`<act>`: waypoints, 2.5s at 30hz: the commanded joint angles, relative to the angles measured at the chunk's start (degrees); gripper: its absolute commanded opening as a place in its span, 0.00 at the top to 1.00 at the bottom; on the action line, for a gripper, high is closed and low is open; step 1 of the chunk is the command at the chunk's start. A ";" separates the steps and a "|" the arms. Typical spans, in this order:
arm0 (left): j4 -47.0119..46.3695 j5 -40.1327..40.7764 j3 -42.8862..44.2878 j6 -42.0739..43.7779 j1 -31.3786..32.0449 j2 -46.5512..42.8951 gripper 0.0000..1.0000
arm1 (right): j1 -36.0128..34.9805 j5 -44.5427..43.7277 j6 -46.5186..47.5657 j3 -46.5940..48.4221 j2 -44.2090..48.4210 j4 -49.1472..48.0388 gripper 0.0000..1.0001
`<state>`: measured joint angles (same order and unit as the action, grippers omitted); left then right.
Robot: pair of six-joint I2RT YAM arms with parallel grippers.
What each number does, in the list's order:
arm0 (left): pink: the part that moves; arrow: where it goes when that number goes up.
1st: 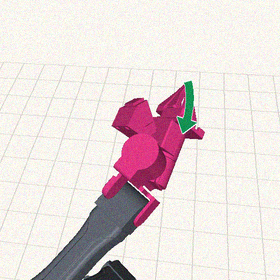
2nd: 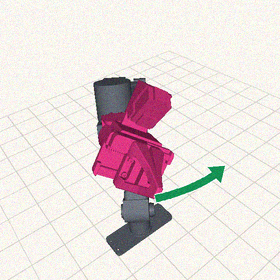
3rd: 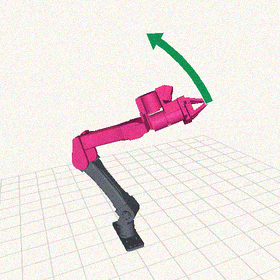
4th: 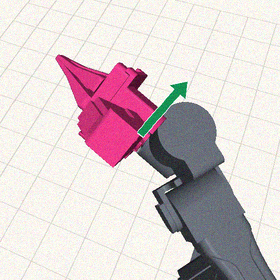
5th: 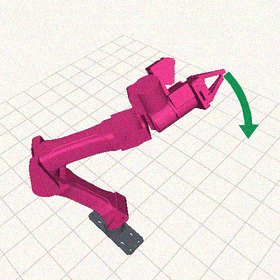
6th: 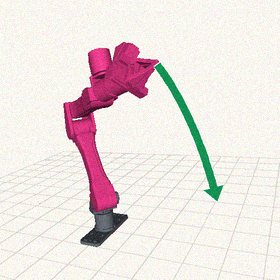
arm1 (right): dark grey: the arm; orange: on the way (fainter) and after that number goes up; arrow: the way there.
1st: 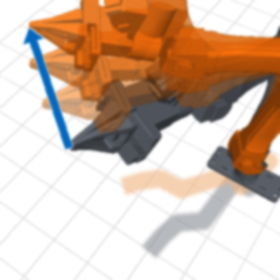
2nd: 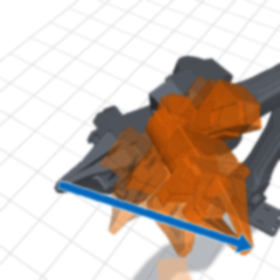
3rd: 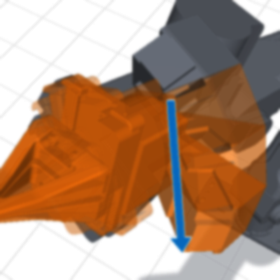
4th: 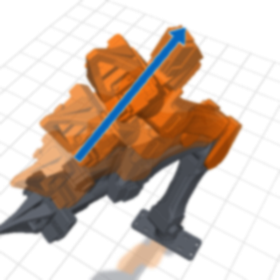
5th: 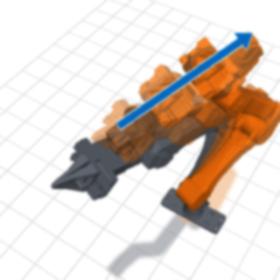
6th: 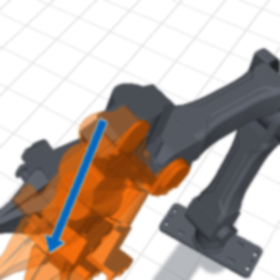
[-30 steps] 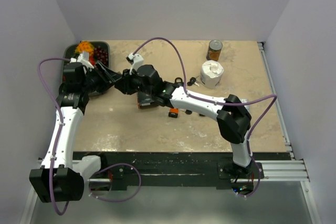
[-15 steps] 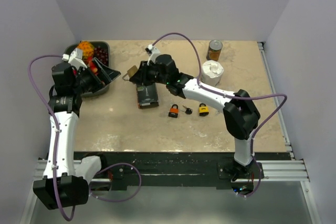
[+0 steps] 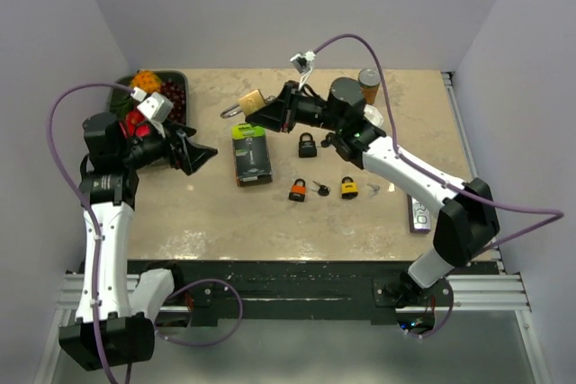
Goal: Lock with the key
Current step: Pick up the lock from the center of the board.
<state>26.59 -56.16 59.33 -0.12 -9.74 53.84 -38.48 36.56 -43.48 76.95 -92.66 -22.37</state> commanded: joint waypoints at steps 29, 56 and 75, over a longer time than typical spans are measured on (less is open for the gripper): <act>-34.33 17.84 -12.40 9.70 22.22 -5.95 0.45 | -1.07 3.35 -12.24 -8.39 10.75 -12.17 1.00; -27.91 15.91 -8.97 5.92 24.15 -3.39 1.00 | -0.89 -2.89 -3.90 -7.34 13.82 2.76 0.53; -11.65 -3.32 -1.32 7.41 24.06 -2.34 1.00 | 4.73 6.15 51.85 -6.28 25.24 33.70 0.03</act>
<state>16.21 -50.06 53.69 5.74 14.33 51.77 -33.71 35.00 -16.78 68.69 -72.88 3.73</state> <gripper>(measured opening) 0.118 0.965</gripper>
